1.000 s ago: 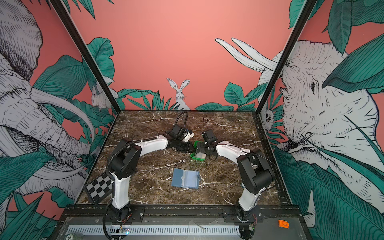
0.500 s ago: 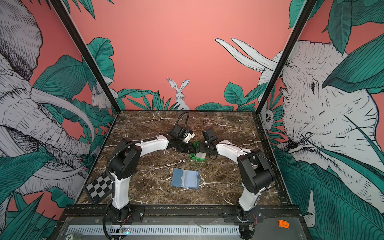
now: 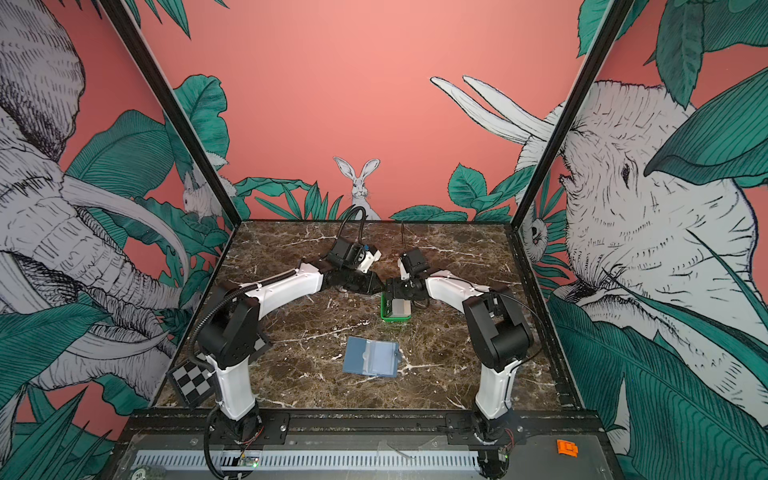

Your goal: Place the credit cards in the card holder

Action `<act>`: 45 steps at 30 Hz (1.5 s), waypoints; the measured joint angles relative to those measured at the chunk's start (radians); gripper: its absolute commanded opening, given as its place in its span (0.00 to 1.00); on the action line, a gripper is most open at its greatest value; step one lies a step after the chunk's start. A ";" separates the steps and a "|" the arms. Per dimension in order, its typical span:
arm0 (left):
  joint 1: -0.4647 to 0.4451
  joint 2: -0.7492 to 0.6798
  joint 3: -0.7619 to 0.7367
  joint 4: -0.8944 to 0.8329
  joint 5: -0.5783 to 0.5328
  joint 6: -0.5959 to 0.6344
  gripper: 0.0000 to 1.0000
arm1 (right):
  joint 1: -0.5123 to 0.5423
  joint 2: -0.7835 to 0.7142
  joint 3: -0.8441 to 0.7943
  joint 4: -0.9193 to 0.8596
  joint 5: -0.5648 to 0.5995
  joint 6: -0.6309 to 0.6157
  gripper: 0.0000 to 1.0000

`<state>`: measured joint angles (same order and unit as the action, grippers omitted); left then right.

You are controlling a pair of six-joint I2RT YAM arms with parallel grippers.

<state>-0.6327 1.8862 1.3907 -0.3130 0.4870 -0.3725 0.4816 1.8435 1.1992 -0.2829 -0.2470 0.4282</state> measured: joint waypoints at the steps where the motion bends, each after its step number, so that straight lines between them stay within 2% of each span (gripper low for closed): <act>1: 0.001 -0.002 0.000 -0.002 -0.001 0.000 0.22 | 0.000 0.002 0.003 0.000 -0.011 -0.007 0.82; 7: 0.006 -0.003 -0.019 -0.001 0.000 -0.012 0.20 | 0.003 -0.001 0.000 -0.014 -0.017 -0.014 0.84; 13: 0.006 0.002 -0.021 0.013 0.023 -0.040 0.20 | 0.004 -0.056 -0.072 -0.029 0.009 -0.003 0.88; 25: 0.000 0.110 -0.021 0.028 0.053 -0.074 0.20 | 0.004 -0.070 -0.110 -0.021 0.004 0.012 0.88; 45: -0.018 0.137 -0.003 0.027 0.055 -0.079 0.19 | 0.008 -0.076 -0.099 -0.042 0.061 0.017 0.86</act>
<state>-0.6506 2.0232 1.3872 -0.2855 0.5423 -0.4515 0.4892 1.7676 1.1000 -0.3244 -0.1856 0.4450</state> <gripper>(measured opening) 0.195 0.859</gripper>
